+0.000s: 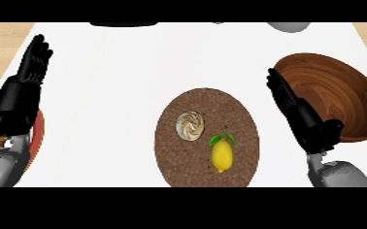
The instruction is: Pick the lemon from the placemat and place it in the bowl
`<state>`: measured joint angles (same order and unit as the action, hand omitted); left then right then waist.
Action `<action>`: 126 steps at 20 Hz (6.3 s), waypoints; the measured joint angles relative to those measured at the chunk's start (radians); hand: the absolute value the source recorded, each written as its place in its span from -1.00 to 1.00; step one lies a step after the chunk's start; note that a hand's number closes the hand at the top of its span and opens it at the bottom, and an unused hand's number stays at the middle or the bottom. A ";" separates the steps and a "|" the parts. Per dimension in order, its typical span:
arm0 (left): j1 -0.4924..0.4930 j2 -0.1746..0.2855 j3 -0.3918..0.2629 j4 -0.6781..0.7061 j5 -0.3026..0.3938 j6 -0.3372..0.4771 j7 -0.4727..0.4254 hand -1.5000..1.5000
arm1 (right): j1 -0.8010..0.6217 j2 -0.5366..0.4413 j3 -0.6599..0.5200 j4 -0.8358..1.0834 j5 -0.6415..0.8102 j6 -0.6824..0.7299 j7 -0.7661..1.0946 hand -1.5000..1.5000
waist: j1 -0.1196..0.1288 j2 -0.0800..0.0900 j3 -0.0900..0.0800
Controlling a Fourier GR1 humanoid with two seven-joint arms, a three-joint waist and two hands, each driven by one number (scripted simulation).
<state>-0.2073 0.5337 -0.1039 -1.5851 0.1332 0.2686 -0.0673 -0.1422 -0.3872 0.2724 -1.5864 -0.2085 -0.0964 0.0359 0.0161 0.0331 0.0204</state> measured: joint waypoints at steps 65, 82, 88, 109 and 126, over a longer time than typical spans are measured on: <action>0.043 -0.229 -0.227 0.029 0.063 -0.236 0.087 0.00 | -0.191 0.366 0.306 0.032 1.010 0.311 1.206 -1.00 | -0.017 -0.038 -0.022; 0.030 -0.262 -0.206 0.034 0.036 -0.248 0.109 0.00 | -0.068 0.369 0.259 0.044 1.085 0.301 1.166 -1.00 | -0.018 -0.035 -0.021; 0.053 -0.278 -0.190 0.025 0.022 -0.274 0.102 0.00 | -0.089 0.375 0.270 0.068 1.096 0.280 1.125 1.00 | -0.014 -0.036 -0.021; 0.007 -0.306 -0.192 0.019 -0.009 -0.304 0.110 0.00 | -0.477 0.272 -0.391 0.418 1.325 0.145 1.185 1.00 | 0.054 -0.003 -0.034; -0.007 -0.330 -0.218 0.037 -0.020 -0.313 0.115 0.00 | -0.830 0.086 -0.658 0.623 1.935 0.040 1.206 1.00 | 0.079 -0.003 -0.023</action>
<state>-0.2145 0.2038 -0.3217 -1.5485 0.1131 -0.0440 0.0482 -0.9722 -0.3017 -0.3855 -0.9630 1.7263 -0.0566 1.2417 0.0947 0.0298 -0.0031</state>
